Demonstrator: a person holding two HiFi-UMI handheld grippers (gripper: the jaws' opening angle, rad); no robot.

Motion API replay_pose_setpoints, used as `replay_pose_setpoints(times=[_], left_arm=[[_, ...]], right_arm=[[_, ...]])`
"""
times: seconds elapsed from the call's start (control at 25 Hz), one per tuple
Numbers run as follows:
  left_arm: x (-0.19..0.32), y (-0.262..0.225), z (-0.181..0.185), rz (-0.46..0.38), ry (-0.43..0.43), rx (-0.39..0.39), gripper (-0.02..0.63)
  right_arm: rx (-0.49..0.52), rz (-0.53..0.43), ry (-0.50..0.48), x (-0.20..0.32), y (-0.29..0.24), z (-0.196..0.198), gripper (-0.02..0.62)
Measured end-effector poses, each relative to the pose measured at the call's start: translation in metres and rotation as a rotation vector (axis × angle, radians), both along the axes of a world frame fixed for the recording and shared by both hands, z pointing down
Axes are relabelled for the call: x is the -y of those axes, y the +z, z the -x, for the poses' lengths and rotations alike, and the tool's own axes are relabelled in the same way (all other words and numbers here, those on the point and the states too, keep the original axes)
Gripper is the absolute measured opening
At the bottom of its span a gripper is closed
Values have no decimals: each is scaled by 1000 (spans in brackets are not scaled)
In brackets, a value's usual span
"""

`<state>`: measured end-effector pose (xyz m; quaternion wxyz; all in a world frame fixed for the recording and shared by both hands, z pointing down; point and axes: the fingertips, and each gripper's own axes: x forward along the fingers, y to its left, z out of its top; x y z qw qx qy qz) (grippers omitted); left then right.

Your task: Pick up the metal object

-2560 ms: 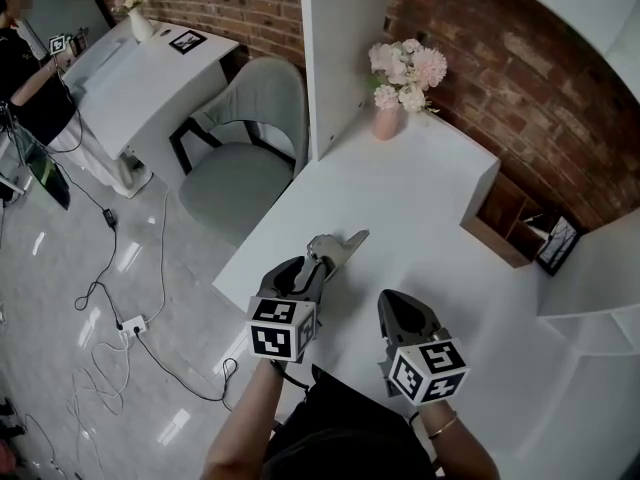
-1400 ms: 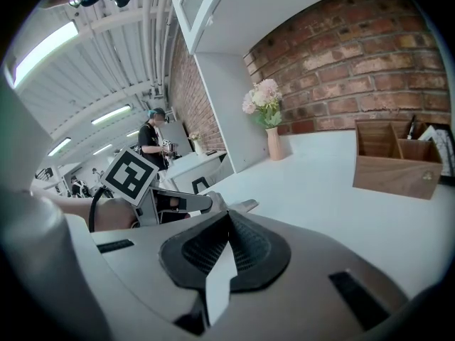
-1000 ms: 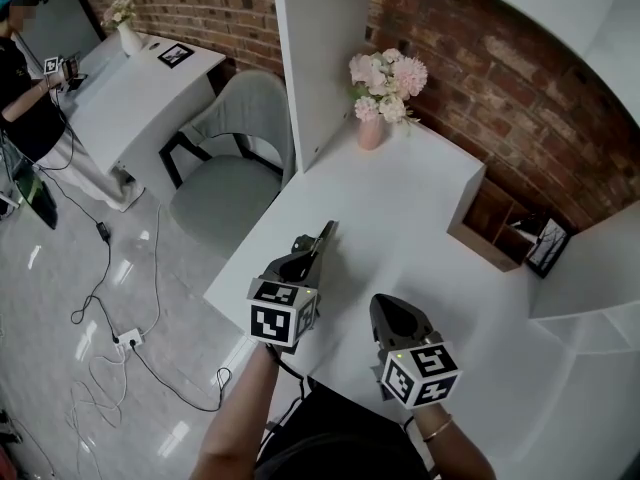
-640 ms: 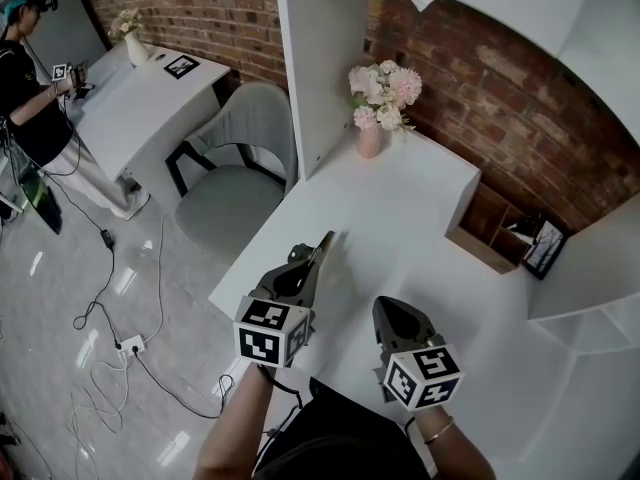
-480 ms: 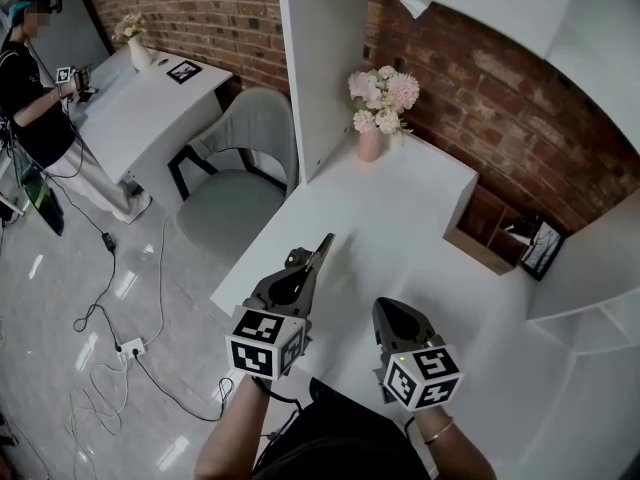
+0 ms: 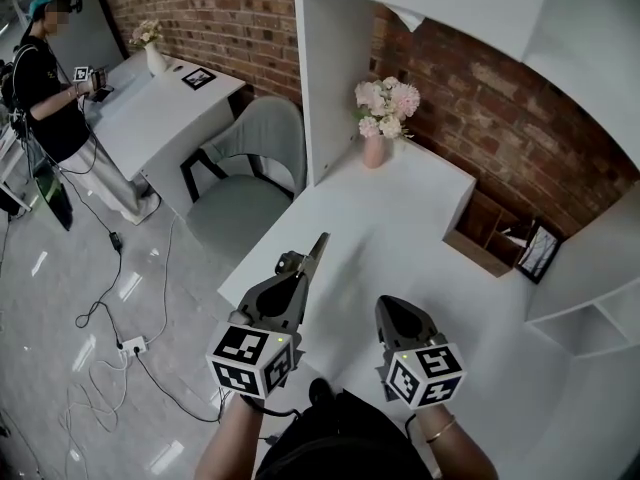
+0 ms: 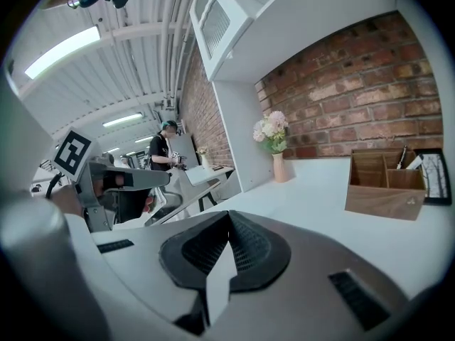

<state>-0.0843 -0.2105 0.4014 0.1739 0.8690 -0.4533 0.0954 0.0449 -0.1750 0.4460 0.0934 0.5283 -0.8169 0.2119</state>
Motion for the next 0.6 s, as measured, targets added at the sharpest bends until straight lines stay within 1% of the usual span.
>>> replay_pose_setpoints(times=[0.6], left_arm=[[-48, -26, 17, -56, -91, -1, 14]], right_arm=[[-3, -56, -29, -12, -18, -6, 3]])
